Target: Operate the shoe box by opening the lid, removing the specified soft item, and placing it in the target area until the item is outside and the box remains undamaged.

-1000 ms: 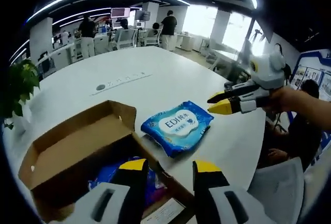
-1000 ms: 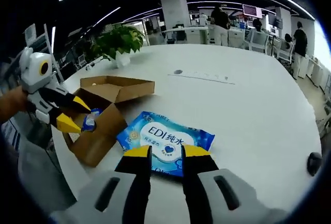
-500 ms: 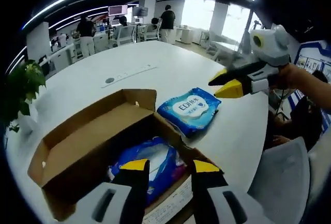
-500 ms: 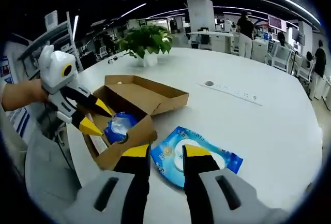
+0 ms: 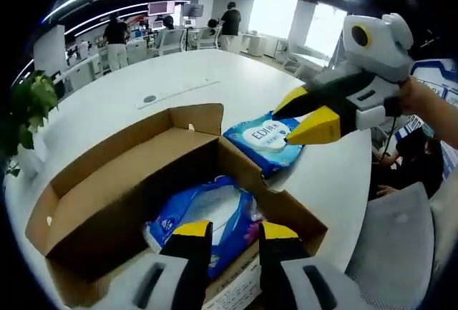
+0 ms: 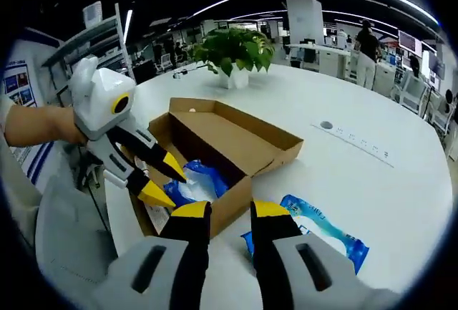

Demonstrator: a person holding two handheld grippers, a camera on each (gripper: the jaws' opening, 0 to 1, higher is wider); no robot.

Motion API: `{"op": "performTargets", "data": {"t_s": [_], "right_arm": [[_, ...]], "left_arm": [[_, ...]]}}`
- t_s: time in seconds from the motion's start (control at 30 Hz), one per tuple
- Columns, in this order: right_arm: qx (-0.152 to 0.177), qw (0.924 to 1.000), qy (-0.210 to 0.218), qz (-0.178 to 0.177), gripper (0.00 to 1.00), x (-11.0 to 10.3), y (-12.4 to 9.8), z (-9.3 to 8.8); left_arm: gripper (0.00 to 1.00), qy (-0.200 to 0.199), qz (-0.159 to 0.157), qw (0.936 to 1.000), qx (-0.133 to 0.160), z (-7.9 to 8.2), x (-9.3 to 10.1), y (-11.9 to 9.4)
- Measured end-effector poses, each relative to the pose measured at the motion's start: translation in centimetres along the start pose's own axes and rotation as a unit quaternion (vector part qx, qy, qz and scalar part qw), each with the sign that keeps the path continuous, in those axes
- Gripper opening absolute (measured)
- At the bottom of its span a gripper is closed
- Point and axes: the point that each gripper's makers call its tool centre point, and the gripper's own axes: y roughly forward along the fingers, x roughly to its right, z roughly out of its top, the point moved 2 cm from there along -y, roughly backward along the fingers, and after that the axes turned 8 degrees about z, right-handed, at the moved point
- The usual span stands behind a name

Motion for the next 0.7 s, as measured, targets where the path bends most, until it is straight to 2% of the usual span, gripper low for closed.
{"op": "performTargets", "data": {"t_s": [0.1, 0.37, 0.43, 0.47, 0.53, 0.7], "right_arm": [[-0.007, 0.9999, -0.006, 0.007, 0.19, -0.4, 0.9, 0.0], [-0.029, 0.9989, -0.028, 0.023, 0.18, -1.0, 3.3, 0.1], [-0.035, 0.9984, -0.035, 0.025, 0.16, -0.8, 4.1, 0.2], [-0.039, 0.9982, -0.038, 0.026, 0.16, -0.9, 4.4, 0.2], [-0.045, 0.9976, -0.046, 0.027, 0.14, -0.9, 5.1, 0.3], [-0.066, 0.9956, -0.061, 0.028, 0.12, -0.8, 7.2, 0.0]], "left_arm": [[0.17, -0.001, -0.005, 1.0000, 0.001, 0.3, 0.1, 0.3], [0.16, 0.048, -0.010, 0.9983, -0.031, -0.5, 0.2, 1.2], [0.08, 0.061, -0.007, 0.9974, -0.039, -1.0, -0.1, 1.3], [0.03, 0.062, -0.002, 0.9973, -0.040, -1.0, -0.4, 1.3], [0.02, 0.039, -0.009, 0.9986, -0.035, -0.9, -0.4, 1.2], [0.00, 0.026, -0.010, 0.9991, -0.033, -1.0, -0.7, 1.0]]}}
